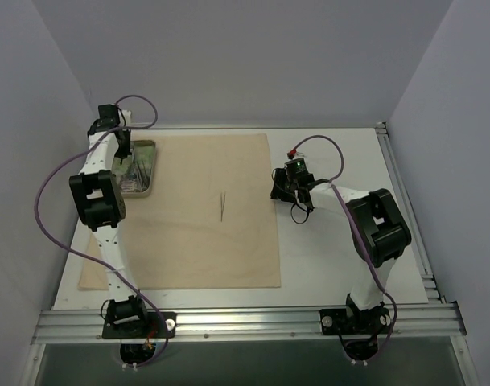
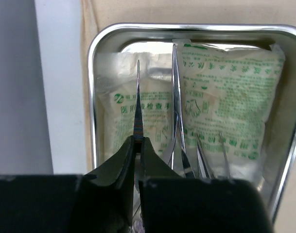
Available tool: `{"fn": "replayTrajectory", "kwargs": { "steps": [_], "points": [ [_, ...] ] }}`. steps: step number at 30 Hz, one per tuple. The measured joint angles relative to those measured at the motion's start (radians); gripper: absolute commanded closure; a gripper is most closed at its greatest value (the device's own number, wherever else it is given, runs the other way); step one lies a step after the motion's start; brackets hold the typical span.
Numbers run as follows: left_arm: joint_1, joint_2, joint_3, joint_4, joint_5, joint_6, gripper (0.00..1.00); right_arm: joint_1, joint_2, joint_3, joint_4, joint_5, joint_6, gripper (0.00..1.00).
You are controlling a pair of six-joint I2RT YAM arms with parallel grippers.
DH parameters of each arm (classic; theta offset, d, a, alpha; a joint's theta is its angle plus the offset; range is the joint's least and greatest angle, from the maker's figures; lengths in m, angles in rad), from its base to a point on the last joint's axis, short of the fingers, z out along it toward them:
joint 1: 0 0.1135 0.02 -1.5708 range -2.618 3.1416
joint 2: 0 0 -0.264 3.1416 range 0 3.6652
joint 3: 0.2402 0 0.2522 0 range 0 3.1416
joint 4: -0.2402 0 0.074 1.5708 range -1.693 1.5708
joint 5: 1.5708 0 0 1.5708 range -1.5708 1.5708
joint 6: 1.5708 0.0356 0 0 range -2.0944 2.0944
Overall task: Open and lay out the surgical kit
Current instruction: Pick up the medical item from the container, then place the medical item in the surgical kit.
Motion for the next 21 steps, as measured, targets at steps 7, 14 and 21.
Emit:
{"fn": "replayTrajectory", "kwargs": {
  "steps": [7,14,21],
  "points": [
    [0.014,-0.227,-0.156,-0.013,0.08,-0.014,0.98,0.0,-0.034,-0.001,-0.008,0.001,0.001,0.52],
    [0.087,-0.498,-0.379,-0.026,0.503,-0.021,0.98,0.03,-0.154,-0.002,-0.022,0.022,0.0,0.52],
    [0.072,-0.705,-0.632,-0.022,0.874,-0.028,0.98,0.211,-0.288,0.007,-0.007,0.068,0.001,0.5]
  ]
}}
